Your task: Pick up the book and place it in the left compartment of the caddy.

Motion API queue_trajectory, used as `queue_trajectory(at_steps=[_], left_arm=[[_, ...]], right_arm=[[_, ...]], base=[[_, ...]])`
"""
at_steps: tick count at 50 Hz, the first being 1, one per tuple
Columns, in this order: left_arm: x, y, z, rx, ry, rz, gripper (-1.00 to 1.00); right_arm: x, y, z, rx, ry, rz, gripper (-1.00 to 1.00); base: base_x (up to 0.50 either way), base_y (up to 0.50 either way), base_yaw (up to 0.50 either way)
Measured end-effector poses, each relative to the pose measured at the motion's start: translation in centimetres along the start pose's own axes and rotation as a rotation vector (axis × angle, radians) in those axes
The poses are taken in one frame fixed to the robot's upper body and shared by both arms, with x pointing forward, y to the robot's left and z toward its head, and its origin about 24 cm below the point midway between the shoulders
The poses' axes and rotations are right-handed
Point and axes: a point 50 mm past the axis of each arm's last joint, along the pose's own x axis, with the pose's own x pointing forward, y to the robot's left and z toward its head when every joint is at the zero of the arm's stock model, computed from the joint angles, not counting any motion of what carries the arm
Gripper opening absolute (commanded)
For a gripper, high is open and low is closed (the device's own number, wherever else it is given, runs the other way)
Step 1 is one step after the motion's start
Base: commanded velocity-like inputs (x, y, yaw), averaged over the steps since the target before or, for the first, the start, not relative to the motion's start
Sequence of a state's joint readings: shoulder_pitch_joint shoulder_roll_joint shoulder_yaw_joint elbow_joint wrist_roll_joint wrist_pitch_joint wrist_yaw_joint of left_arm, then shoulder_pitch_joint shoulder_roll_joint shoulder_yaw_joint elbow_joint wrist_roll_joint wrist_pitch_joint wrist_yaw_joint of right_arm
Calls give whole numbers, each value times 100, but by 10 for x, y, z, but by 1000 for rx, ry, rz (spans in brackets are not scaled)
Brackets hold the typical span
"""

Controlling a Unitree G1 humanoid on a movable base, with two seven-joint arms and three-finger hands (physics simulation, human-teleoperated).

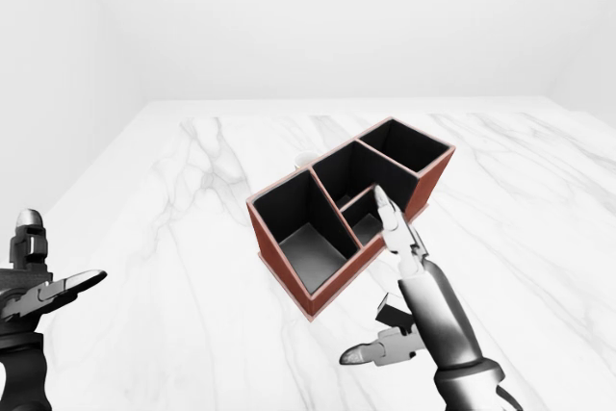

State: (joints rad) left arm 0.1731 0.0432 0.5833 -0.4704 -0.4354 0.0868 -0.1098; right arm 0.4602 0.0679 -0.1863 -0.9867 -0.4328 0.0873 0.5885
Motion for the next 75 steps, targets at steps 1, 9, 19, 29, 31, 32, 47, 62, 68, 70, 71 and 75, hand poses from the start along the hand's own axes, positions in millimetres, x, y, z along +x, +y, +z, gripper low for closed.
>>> queue_trajectory(at_steps=[1, 9, 19, 29, 31, 32, 47, 62, 68, 70, 71, 75], left_arm=[[0, 0, 0, 0, 1, 0, 100], [0, 0, -2, 2, 4, 1, 100], [0, 0, -2, 3, 4, 2, 100], [0, 1, -1, 6, 0, 5, 100], [0, 1, -1, 7, 0, 5, 100], [0, 1, -1, 7, 0, 5, 100], [0, 0, -1, 9, -2, 6, 100], [1, 1, -1, 11, -4, 7, 100], [1, 1, -1, 12, -4, 8, 100], [1, 1, -1, 13, -5, 8, 100], [1, 1, -2, 13, -5, 8, 100], [0, 1, -2, 14, -4, 8, 100]], right_arm=[[0, 0, -2, -6, 12, 4, 100], [0, 0, -14, -45, 94, 32, 100], [2, -3, -24, -92, 158, 55, 100], [5, -5, -33, -144, 213, 58, 100], [5, -5, -35, -155, 224, 60, 100], [6, -5, -36, -160, 229, 60, 100], [8, -11, -47, -223, 295, 56, 100], [17, -15, -67, -248, 355, 86, 100], [18, -15, -80, -227, 391, 108, 100], [19, -15, -85, -220, 403, 114, 100], [19, -15, -87, -216, 409, 117, 100], [18, -16, -95, -202, 432, 127, 100]], base=[[0, 0, 0], [0, 0, 0], [0, 0, 0], [0, 0, 0], [0, 0, 0], [0, 0, 0], [0, 0, 0], [0, 0, 0], [0, 0, 0], [0, 0, 0], [0, 0, 0], [0, 0, 0]])
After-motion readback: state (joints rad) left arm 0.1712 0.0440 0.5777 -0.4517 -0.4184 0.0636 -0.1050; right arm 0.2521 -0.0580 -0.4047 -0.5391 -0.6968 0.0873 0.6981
